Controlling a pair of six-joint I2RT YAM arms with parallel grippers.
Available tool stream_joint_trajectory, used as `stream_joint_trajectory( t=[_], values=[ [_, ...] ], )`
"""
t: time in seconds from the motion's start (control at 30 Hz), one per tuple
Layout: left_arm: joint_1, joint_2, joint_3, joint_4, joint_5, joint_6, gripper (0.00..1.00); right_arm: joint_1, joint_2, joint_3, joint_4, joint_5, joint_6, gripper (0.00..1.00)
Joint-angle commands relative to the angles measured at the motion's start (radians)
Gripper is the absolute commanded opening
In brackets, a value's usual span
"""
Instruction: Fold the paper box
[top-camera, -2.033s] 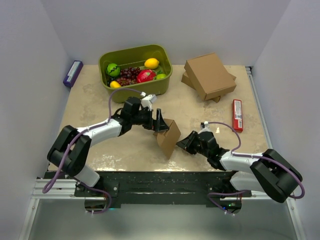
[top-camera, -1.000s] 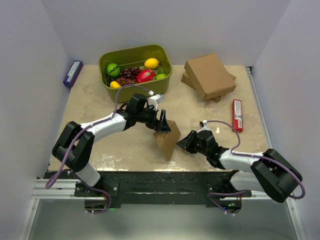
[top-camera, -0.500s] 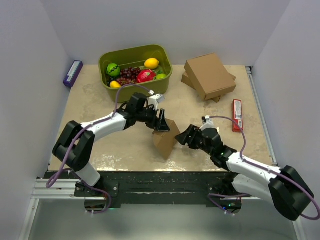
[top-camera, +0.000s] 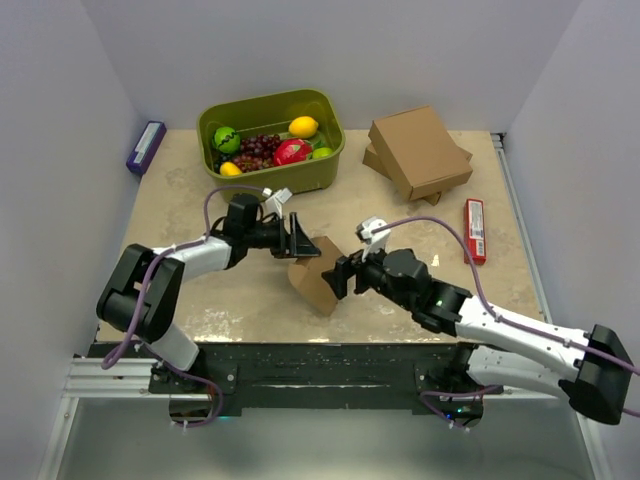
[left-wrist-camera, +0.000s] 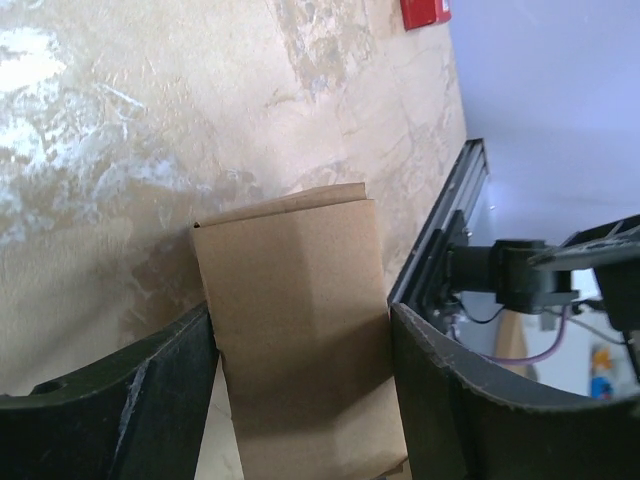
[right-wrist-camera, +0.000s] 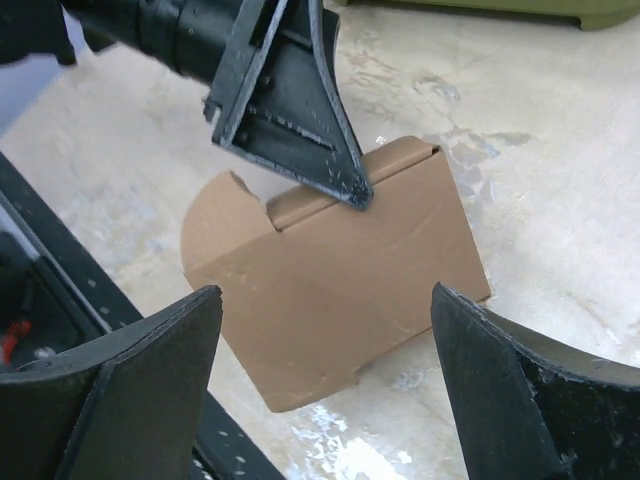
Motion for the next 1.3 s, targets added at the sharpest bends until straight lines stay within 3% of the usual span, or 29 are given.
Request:
stream_joint_trajectory(
  t=[0.0, 0.23, 0.5, 0.7, 0.97, 1.27],
  values=[
    [0.043, -0.067, -0.056, 0.173, 0.081, -0.194, 0.00, 0.116, 0.073, 0.069, -0.058, 0.165, -0.179, 0.90],
    [0.068, -0.087, -0.160, 0.306, 0.087, -0.398, 0.00, 0.373, 0.268, 0.227, -0.136, 0.458, -0.262, 0.93],
    [0.092, -0.132, -0.300, 0.466, 0.081, -0.646, 0.00, 0.493, 0.435, 0.320, -0.159, 0.670, -0.294, 0.94],
    [0.095, -0.173, -0.332, 0.478, 0.075, -0.691, 0.00, 0.536, 0.599, 0.394, -0.240, 0.832, -0.294, 0.95],
    [0.095, -0.190, -0.341, 0.478, 0.089, -0.702, 0.00, 0.546, 0.701, 0.408, -0.254, 0.978, -0.273, 0.96],
    [0.095, -0.202, -0.367, 0.504, 0.107, -0.719, 0.00, 0.538, 0.725, 0.337, -0.101, 1.119, -0.348, 0.92]
  ],
)
